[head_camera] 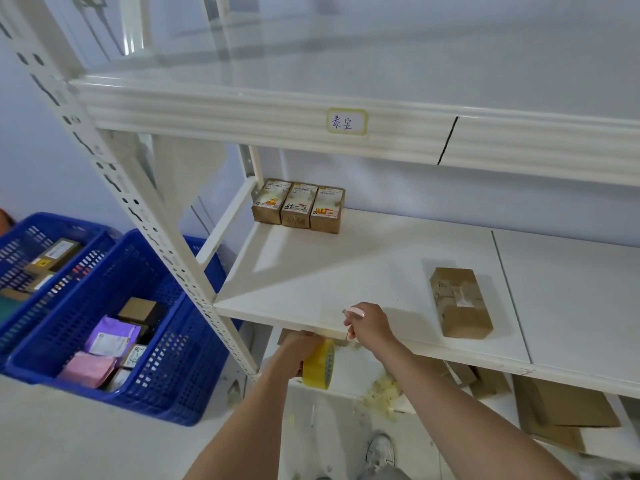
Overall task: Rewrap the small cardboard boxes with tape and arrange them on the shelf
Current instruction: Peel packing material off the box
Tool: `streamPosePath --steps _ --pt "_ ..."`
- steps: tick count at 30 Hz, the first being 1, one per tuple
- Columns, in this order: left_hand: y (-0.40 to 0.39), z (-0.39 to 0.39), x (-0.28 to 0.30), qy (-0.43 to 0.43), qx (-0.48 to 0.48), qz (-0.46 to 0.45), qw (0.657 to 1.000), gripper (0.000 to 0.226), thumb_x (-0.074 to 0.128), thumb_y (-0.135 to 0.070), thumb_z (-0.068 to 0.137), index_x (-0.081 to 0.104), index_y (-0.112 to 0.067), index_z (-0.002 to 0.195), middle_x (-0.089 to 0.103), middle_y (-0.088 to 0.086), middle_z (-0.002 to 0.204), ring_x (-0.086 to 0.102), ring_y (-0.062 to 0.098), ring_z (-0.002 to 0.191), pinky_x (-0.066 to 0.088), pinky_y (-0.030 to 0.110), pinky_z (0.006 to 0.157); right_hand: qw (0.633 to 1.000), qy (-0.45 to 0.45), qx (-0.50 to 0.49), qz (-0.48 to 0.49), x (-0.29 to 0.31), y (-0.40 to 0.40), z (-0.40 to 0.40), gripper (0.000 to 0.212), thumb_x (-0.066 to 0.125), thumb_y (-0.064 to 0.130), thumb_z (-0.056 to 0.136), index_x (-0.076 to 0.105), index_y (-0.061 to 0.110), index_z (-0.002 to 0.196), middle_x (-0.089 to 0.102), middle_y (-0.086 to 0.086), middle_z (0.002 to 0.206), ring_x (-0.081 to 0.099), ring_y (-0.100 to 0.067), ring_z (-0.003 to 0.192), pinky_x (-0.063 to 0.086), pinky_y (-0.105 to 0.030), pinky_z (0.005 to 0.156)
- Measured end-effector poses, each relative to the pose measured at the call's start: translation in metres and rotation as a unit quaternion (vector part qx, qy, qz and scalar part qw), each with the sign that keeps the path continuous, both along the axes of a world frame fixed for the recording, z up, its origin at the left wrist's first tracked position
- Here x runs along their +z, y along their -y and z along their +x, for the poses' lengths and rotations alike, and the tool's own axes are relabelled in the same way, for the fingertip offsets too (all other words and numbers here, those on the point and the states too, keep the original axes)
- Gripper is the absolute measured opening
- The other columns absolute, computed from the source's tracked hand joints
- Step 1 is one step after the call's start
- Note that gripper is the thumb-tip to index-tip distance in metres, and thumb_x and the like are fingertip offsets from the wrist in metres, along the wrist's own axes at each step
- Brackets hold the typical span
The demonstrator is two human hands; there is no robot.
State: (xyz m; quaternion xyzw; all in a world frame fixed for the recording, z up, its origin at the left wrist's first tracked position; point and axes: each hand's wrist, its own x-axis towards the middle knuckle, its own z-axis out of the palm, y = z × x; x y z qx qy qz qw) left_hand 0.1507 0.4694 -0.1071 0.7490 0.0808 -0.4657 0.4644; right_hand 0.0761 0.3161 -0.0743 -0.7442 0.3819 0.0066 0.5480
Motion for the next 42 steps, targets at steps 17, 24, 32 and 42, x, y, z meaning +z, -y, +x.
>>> streamPosePath --steps 17,24,32,42 --pt "-0.025 -0.013 -0.015 -0.064 -0.031 -0.091 0.993 0.049 0.070 -0.053 0.088 0.056 -0.029 0.128 0.061 0.012 0.127 0.064 0.033 0.114 0.058 0.049 0.093 1.000 0.011 0.008 -0.013 -0.003 -0.005 -0.005 0.016 0.056 0.019 0.101 0.068 0.009 0.096 0.071 -0.005 0.083 0.060 -0.016 0.065 0.043 -0.015 0.048" --pt "-0.031 -0.025 -0.020 -0.016 -0.064 0.030 0.997 0.059 0.068 -0.063 0.082 0.056 -0.024 0.125 0.066 0.008 0.114 0.067 0.027 0.103 0.056 0.045 0.095 1.000 0.013 0.019 -0.017 -0.004 -0.018 -0.001 0.017 0.057 0.022 0.100 0.069 0.010 0.097 0.072 -0.001 0.081 0.061 -0.017 0.067 0.047 -0.024 0.062" --pt "-0.039 -0.025 -0.027 -0.077 -0.033 -0.062 0.995 0.053 0.076 -0.050 0.082 0.062 -0.022 0.125 0.065 0.016 0.120 0.070 0.032 0.101 0.061 0.045 0.083 0.999 0.009 0.022 -0.028 -0.003 -0.019 -0.005 0.017 0.056 0.021 0.100 0.068 0.013 0.092 0.072 -0.001 0.081 0.062 -0.018 0.071 0.045 -0.025 0.063" --pt "-0.061 -0.033 -0.038 -0.069 -0.030 0.005 0.997 0.054 0.074 -0.044 0.088 0.053 -0.015 0.128 0.065 0.013 0.117 0.068 0.030 0.104 0.059 0.047 0.092 0.999 0.001 0.030 -0.028 -0.008 -0.028 -0.002 0.015 0.056 0.020 0.099 0.068 0.010 0.096 0.073 -0.006 0.088 0.063 -0.018 0.072 0.048 -0.027 0.065"
